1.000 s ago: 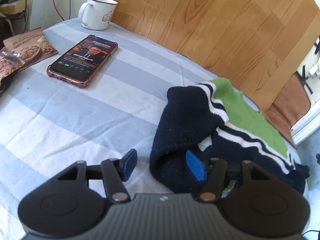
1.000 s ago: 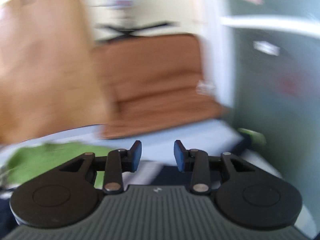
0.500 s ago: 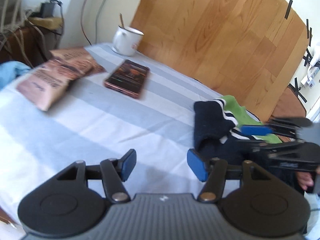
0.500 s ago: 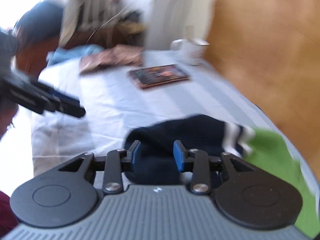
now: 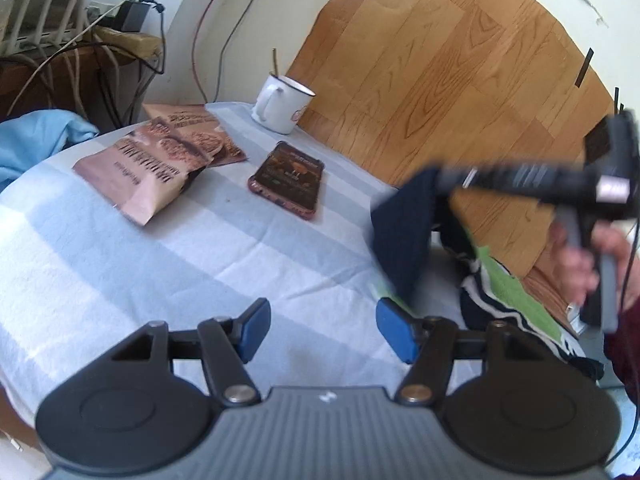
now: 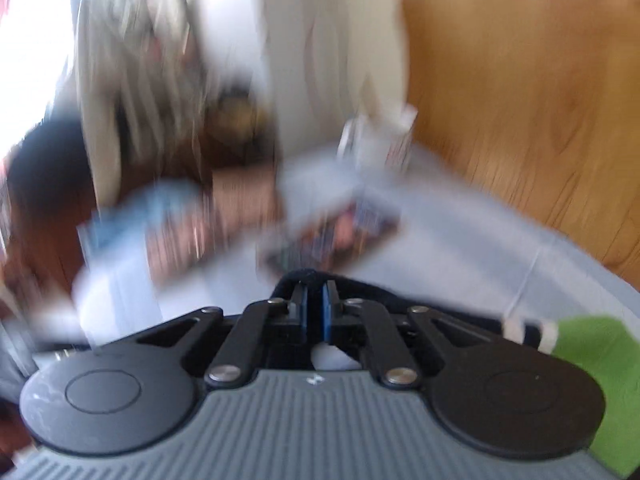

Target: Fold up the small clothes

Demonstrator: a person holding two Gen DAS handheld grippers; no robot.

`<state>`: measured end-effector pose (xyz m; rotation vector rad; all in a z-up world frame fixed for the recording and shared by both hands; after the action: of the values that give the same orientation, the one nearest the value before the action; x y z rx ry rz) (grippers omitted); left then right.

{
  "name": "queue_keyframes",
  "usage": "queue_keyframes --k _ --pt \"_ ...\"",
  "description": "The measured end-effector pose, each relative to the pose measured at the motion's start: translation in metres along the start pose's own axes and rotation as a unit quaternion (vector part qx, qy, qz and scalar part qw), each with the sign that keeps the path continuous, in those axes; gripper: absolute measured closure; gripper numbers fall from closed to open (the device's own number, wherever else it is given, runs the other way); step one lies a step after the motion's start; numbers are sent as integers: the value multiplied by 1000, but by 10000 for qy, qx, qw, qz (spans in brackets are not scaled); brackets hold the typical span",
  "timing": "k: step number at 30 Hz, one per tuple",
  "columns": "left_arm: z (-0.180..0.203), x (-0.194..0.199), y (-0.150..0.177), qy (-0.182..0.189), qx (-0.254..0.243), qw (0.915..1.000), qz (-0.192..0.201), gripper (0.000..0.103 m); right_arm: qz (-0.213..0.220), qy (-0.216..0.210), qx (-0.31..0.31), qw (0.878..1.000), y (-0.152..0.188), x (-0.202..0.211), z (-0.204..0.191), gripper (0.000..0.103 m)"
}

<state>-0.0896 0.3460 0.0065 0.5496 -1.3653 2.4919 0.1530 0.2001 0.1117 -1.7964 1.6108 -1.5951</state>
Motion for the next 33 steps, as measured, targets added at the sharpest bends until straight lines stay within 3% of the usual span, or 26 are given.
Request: queue_keyframes --k 2,5,10,13,14,15,17,19,21,24,28,32,33 --pt "9 -6 -4 74 -70 9999 4 43 596 -2 -563 9966 -20 30 36 93" --pt "28 -22 -8 259 -186 9995 -44 43 1254 294 -1244 9838 -19 83 101 93" --pt "75 -72 -15 564 -489 9967 -310 43 1794 1044 -2090 9557 44 174 187 94" --pt "111 -112 -19 778 -742 9928 -536 43 1788 1612 -2454 9391 105 206 218 90" --pt "124 -126 -20 824 -841 9912 -603 43 1641 1868 -2597 9331 129 213 227 84" --pt "137 -142 -21 859 -952 9895 -668 42 1405 2098 -2737 9281 152 216 235 72" --pt "164 -178 -21 892 -1188 9855 -816 39 1019 2407 -2944 9193 188 225 249 66" --pt "187 -210 -20 917 -1347 9816 -994 39 1005 2601 -3119 9083 206 240 260 66" --pt "206 -240 -19 931 -1380 9788 -1195 39 1276 2647 -3268 8982 208 259 268 66" --pt "232 -273 -15 961 -1558 9741 -1327 35 1448 2709 -3071 9008 190 269 276 61" --pt "254 -302 -6 860 -1893 9673 -1455 34 1306 2597 -2589 9211 157 244 288 41" --pt "259 -318 4 668 -1947 9649 -1628 41 490 2583 -2099 9417 129 172 299 32" --pt "260 -321 6 642 -1961 9648 -1633 53 232 2640 -2025 9428 129 156 303 33"
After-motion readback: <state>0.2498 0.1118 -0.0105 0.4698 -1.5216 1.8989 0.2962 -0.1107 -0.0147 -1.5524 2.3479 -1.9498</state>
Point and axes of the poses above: each gripper's, at about its wrist camera, not at the fingertips, and x roughly against the way its jaws point, z to its right, y to its underside, the point moved 3 cm from there along -x, roughly the way its jaws point, and after that the axes turned 6 degrees about z, right-handed, at the moved point
